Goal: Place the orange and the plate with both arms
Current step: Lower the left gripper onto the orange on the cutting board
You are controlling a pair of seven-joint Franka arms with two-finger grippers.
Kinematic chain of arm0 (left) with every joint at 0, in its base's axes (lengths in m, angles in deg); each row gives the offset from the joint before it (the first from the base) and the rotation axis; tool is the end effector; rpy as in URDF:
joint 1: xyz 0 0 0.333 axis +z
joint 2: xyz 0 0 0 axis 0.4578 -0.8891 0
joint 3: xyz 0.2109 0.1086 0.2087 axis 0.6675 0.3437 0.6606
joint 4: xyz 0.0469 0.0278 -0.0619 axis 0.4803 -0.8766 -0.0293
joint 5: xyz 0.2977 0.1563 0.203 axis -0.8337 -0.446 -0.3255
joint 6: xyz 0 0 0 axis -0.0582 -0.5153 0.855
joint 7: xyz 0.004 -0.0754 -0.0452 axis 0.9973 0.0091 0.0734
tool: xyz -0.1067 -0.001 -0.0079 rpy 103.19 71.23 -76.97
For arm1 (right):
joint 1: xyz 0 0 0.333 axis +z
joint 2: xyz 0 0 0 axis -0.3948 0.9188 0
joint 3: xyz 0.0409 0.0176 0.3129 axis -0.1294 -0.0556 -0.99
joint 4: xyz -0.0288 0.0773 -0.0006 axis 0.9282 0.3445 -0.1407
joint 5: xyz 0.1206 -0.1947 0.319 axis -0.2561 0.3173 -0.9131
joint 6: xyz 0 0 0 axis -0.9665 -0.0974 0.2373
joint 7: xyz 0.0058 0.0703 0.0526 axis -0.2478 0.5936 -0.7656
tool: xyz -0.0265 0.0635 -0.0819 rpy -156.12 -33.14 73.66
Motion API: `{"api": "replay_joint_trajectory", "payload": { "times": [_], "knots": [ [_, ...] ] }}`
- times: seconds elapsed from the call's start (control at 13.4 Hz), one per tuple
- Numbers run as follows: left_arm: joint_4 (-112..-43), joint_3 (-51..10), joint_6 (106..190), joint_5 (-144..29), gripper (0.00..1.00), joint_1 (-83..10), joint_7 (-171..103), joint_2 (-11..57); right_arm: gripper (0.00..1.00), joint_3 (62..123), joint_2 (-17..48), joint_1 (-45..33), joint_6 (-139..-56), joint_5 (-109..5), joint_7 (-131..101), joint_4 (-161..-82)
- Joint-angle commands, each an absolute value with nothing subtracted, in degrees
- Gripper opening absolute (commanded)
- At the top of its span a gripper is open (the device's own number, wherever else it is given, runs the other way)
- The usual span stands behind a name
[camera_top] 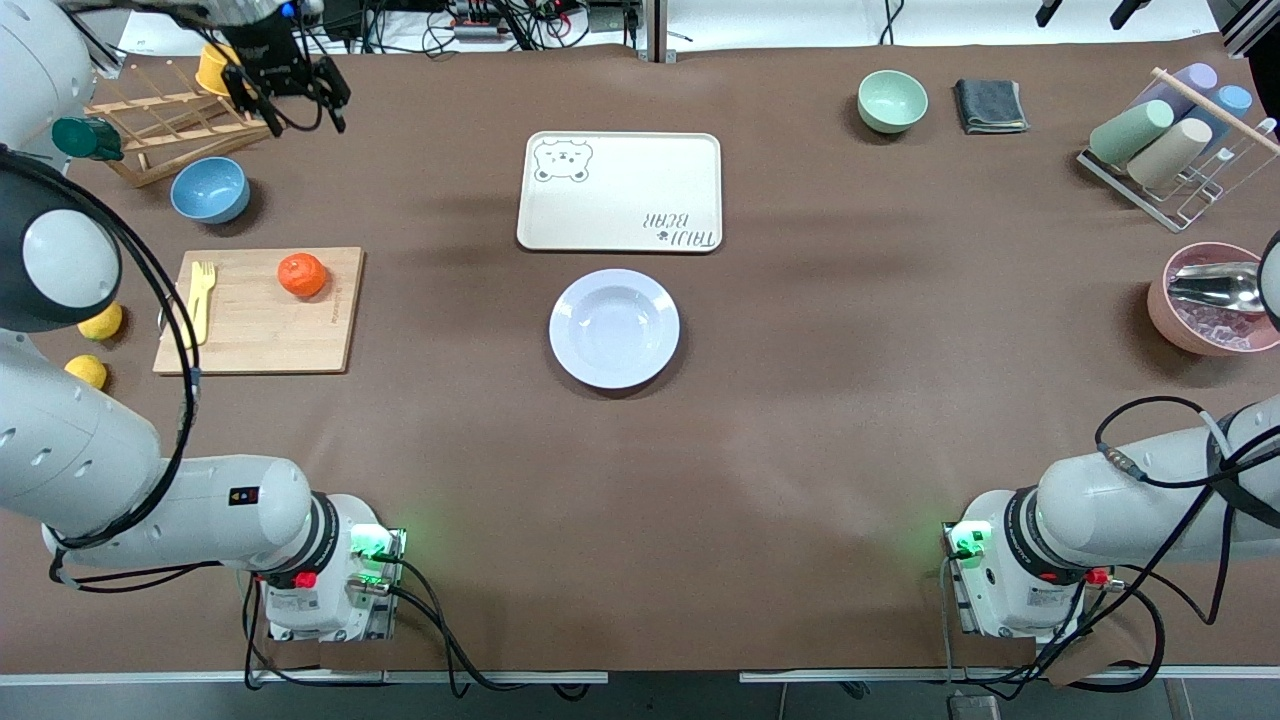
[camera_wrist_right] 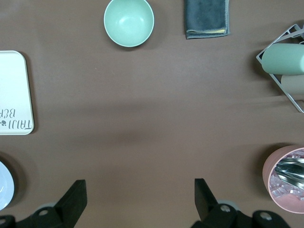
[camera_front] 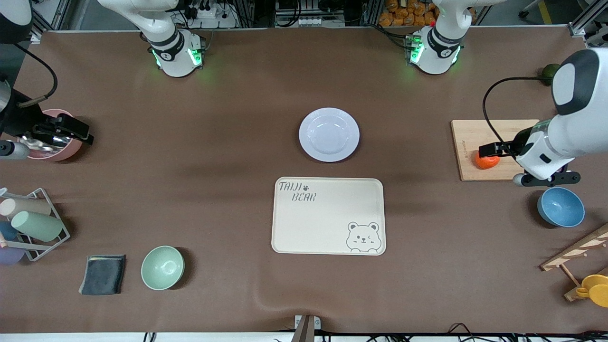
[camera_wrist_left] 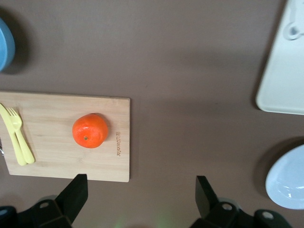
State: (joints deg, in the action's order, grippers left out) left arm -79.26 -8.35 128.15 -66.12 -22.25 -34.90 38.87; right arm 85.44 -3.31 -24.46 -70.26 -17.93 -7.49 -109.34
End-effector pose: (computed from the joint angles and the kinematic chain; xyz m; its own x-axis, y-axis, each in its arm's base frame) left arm 0.5820 -0.0091 0.4424 0.9669 0.0803 -0.2423 0.0827 -0.9966 -0.0004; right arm 0.5767 0.0091 0.6061 0.9981 -0.0365 -0.0491 -0.0386 -0.9983 -0.0443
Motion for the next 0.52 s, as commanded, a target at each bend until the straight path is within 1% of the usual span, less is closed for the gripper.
{"api": "replay_joint_trajectory", "payload": {
  "times": [0.0,0.3,0.45],
  "knots": [
    [-86.07,-8.56,133.64,-68.17,1.0,-19.26,-35.7,39.78,1.0,85.38,-2.65,-23.7,-69.0,-17.61,-7.07,-108.32],
    [-95.39,-8.56,143.66,-74.22,1.0,-18.02,-35.97,39.08,1.0,85.37,-2.56,-23.96,-67.41,-20.31,-6.64,-108.76],
    [-97.34,-8.56,146.31,-75.64,1.0,-16.79,-39.81,38.03,1.0,85.55,-2.56,-25.71,-66.35,-25.66,-6.64,-110.68]
  ]
}}
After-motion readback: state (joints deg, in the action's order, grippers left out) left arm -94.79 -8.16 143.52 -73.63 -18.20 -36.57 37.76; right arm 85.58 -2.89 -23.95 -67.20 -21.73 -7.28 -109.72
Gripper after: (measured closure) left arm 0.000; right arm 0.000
